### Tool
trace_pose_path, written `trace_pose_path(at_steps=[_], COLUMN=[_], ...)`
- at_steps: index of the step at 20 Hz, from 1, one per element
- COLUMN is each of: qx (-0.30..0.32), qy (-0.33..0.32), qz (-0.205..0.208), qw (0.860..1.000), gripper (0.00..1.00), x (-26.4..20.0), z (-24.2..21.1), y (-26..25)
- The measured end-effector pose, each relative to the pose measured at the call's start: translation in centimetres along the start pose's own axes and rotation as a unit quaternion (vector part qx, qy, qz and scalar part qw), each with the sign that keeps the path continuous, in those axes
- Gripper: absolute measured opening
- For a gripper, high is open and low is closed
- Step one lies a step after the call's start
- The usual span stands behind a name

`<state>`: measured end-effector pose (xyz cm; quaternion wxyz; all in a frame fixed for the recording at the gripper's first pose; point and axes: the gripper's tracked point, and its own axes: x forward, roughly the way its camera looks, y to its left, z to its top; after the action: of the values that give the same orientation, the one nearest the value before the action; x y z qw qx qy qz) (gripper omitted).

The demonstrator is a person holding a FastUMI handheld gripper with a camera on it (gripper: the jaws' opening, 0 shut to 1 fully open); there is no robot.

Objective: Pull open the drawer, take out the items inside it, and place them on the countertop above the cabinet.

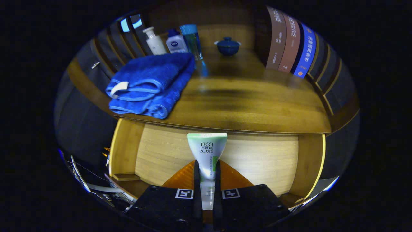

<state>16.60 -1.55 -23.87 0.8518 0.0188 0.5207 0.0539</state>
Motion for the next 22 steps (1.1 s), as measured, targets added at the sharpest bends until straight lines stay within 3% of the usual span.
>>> trace_pose_path(at_steps=[5, 12, 17, 20, 21, 22], qx=[0.010, 0.046, 0.050, 0.064, 0.069, 0.067], qy=[-0.069, -0.055, -0.045, -0.029, -0.034, -0.042], qz=[-0.004, -0.028, -0.062, -0.054, -0.051, -0.054], qw=[0.998, 0.997, 0.996, 0.996, 0.996, 0.995], gripper=[0.17, 0.17, 0.18, 0.32, 0.33, 0.46], x=[-3.5, 2.5, 6.4, 7.7, 7.7, 7.4], z=[6.7, 16.4, 18.5, 17.5, 17.6, 17.8], y=[-0.1, -2.9, -4.8, -4.8, -4.8, -5.1])
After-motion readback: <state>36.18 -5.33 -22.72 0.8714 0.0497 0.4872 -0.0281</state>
